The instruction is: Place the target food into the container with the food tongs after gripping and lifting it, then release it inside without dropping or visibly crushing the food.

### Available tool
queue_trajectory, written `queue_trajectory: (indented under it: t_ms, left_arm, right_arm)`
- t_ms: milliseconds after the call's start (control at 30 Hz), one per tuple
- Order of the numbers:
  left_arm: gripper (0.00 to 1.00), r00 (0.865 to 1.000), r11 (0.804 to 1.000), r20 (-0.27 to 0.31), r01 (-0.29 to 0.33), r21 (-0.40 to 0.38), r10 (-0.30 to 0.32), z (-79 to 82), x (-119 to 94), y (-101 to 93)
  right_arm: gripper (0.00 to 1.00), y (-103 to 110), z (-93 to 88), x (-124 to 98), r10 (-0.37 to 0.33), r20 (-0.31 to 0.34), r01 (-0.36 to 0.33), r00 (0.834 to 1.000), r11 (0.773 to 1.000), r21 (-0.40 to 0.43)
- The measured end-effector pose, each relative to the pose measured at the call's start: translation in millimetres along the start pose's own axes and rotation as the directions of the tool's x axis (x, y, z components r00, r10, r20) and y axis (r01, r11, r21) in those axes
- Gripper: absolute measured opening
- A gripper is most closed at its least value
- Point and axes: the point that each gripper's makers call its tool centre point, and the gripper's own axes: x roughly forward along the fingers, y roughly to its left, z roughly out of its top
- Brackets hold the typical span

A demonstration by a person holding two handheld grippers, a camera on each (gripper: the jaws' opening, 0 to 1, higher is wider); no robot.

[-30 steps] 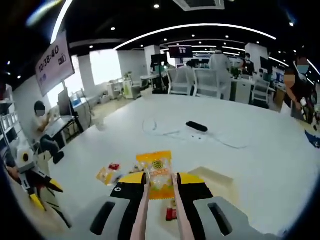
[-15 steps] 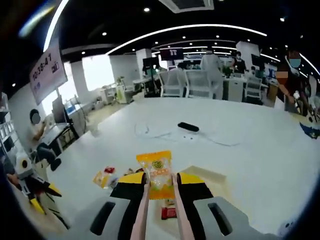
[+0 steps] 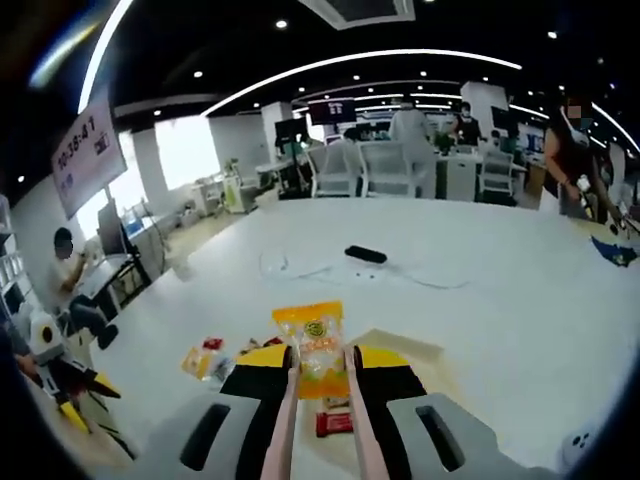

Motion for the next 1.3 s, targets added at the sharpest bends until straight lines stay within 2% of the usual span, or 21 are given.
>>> queue_trajectory:
  t_ms: [567,1300]
  left_arm:
    - [0.57,1.0,1.0,0.003,-0.004,0.0,0.004,1.3,-1.0,1.0]
    - [0.57,1.0,1.0,-0.003,0.005,0.002,-0.005,2.1,2.4,-0.7]
  right_arm:
    - [0.24,-8.0,0.6,-0.3,-0.019,0.007,0.018,1.0,1.0,0.022]
    - [0.25,-16.1,-10.8,-1.8,-0.054,-0.017,0.054,0.998,0.998,0.022]
